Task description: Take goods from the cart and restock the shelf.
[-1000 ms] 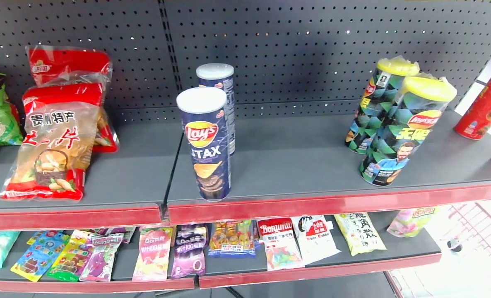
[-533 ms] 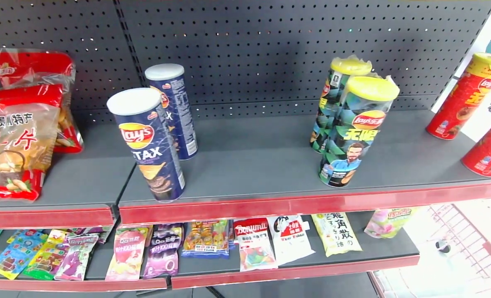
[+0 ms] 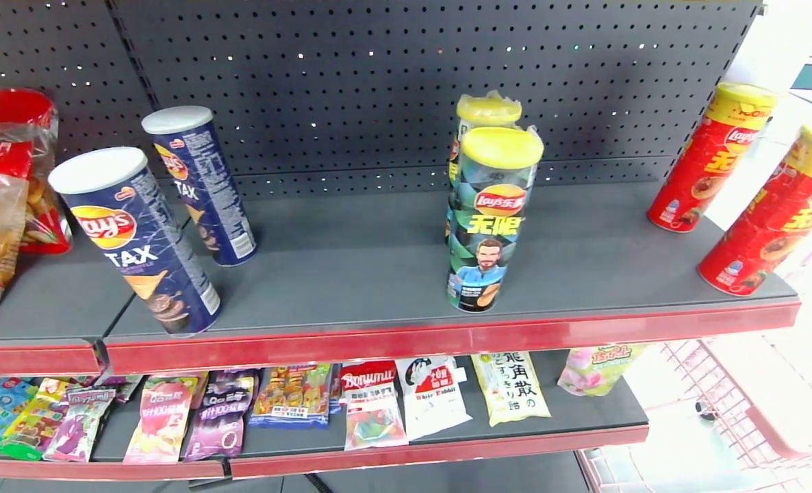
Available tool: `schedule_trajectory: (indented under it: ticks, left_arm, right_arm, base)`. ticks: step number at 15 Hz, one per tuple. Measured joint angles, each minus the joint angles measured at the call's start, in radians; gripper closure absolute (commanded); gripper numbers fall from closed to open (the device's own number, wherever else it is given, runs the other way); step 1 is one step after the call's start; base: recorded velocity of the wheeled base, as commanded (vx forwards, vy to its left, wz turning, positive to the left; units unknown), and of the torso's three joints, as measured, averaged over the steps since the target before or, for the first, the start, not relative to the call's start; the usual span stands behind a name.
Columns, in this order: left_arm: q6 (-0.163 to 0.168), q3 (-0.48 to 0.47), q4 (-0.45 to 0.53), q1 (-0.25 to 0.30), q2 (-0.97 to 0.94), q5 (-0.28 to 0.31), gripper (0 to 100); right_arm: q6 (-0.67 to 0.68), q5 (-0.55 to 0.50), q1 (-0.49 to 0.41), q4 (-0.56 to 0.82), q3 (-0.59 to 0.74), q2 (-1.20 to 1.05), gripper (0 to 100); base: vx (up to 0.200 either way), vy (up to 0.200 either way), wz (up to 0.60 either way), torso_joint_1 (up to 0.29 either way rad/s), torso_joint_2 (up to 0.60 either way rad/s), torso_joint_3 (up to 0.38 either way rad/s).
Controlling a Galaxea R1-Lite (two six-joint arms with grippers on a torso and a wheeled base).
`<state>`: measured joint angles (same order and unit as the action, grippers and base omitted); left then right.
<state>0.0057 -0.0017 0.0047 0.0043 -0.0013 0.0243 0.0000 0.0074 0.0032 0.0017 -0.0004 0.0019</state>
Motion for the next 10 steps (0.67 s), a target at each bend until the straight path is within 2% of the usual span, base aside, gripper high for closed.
schedule_trajectory:
  ticks: [1,10]
  left_arm:
    - [0.0,0.0,0.0,0.0,0.0,0.0,0]
    - [-0.002,0.0,0.0,0.0,0.0,0.0,0]
  right_arm:
    - [0.0,0.0,0.0,0.0,0.0,0.0,0]
    - [0.0,0.0,0.0,0.0,0.0,0.0,0]
  base:
    - [0.0,-0.2,0.0,0.002,0.0,0.002]
    - [0.0,0.0,0.0,0.0,0.0,0.0]
